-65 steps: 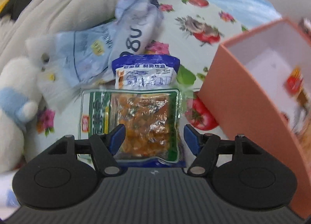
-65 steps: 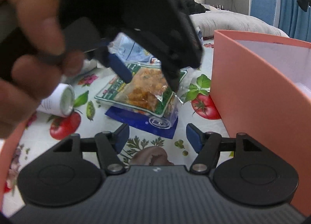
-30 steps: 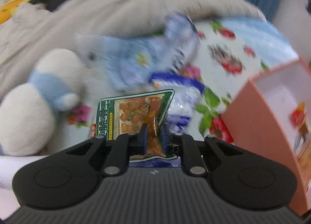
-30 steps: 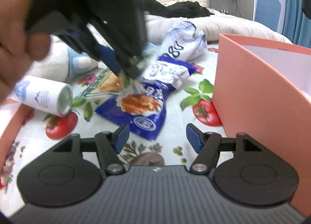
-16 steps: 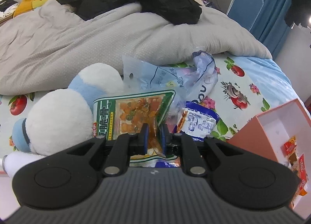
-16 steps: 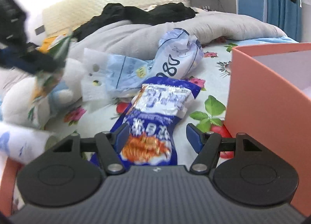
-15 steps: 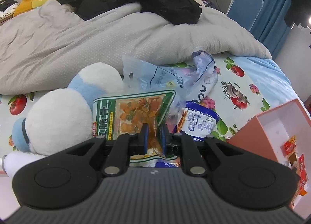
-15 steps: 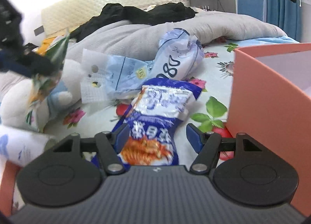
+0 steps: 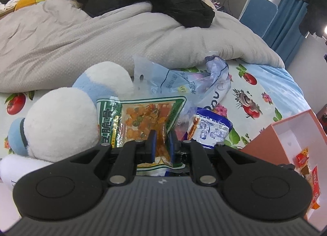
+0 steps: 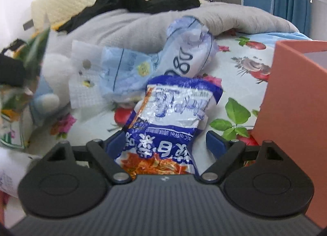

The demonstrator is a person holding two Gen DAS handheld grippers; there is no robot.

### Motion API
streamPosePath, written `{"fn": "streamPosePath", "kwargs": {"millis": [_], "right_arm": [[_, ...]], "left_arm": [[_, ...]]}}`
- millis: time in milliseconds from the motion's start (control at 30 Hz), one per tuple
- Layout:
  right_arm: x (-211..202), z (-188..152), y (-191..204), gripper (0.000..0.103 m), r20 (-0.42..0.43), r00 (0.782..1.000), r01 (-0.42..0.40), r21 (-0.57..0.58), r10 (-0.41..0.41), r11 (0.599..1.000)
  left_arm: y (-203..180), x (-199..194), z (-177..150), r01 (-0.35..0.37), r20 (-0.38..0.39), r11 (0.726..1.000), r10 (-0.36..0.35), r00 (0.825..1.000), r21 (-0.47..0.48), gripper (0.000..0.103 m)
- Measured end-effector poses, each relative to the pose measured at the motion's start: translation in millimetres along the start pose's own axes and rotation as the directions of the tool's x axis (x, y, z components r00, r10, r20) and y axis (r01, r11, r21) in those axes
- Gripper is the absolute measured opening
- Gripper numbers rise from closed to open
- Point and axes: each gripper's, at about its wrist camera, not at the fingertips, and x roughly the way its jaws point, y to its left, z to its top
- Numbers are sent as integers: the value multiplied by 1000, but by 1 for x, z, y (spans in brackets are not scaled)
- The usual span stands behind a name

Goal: Organize snacks
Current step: 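Lift the green bag with the left tool while the right tool grasps the blue-white bag, then carry the green bag and blue-white bag over the box with both tools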

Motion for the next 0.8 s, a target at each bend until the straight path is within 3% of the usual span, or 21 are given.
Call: {"fn": "streamPosePath", "kwargs": {"millis": [133, 167, 367, 567, 800], "right_arm": [[0, -2, 3, 85, -3, 1000, -20, -45, 20, 999], [-1, -2, 3, 79, -2, 1000, -23, -48, 23, 999], [-12, 0, -2, 66, -10, 1000, -30, -45, 30, 999], [-41, -4, -17, 64, -34, 998, -61, -28, 60, 998], [-105, -8, -35, 63, -45, 989, -143, -55, 141, 988]], "left_arm": [[1, 1, -4, 3, -2, 1000, -3, 1000, -2, 14], [1, 0, -5, 4, -1, 1000, -4, 1000, -3, 14], [-5, -10, -10, 6, 11, 1000, -6, 1000, 3, 14], [-18, -28, -21, -10, 23, 1000, 10, 1000, 12, 14], [-40, -60, -48, -30, 32, 999, 30, 999, 23, 14]]}}
